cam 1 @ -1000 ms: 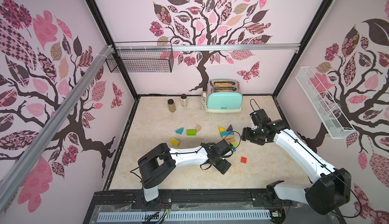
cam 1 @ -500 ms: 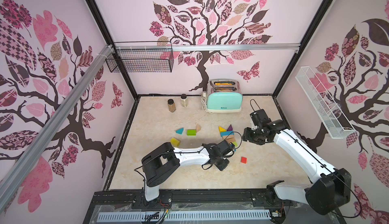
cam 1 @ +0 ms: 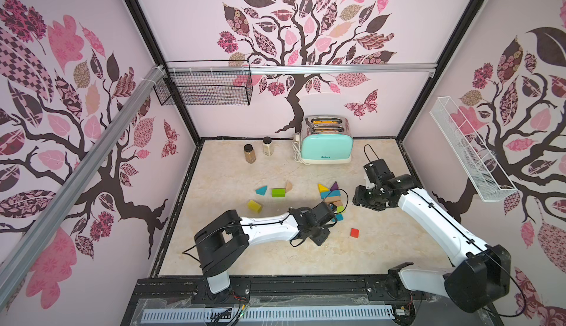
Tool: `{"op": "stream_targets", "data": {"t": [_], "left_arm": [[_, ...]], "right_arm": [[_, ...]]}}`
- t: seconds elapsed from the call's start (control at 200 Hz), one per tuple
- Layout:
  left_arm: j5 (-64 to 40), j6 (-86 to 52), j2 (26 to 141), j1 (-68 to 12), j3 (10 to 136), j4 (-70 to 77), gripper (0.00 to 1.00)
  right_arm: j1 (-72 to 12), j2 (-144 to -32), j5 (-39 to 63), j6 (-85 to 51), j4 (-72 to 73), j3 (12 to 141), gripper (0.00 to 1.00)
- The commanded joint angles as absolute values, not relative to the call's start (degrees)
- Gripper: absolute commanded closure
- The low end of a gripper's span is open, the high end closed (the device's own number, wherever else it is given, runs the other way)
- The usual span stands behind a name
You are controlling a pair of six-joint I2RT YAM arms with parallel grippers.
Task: Assemble a carrot with building blocks
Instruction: Pick up the building block from the center of the board, then place the building block at the center of the board.
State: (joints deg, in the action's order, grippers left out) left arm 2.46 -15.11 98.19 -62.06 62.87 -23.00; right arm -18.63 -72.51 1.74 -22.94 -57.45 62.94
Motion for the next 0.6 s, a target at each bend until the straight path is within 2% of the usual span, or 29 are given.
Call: {"op": "stream_targets", "data": {"t": [0.0, 0.2, 0.35, 0.595], "left_arm": [[4.4, -18.4, 92.8, -58.0, 63.8, -26.6, 0.76], [4.4, -21.4, 89.4, -45.6, 67.5, -39.2, 0.75], [2.2, -21.3, 93.0, -37.7, 68.1, -40.1, 0.74], [1.6, -21.5, 99.9, -33.0, 68.2, -37.5, 0.74]], "right_arm": [[-18.9, -72.7, 1.8, -22.0, -57.4, 62.6, 0.45], [-19.8, -79.1, 4.2, -23.1, -55.0, 56.4, 0.42], [-20.2, -82.4, 4.3, -26.3, -50.9, 50.9, 0.38], [-23.4, -85.4, 5.3, -29.6, -48.0, 47.5, 0.38]]}}
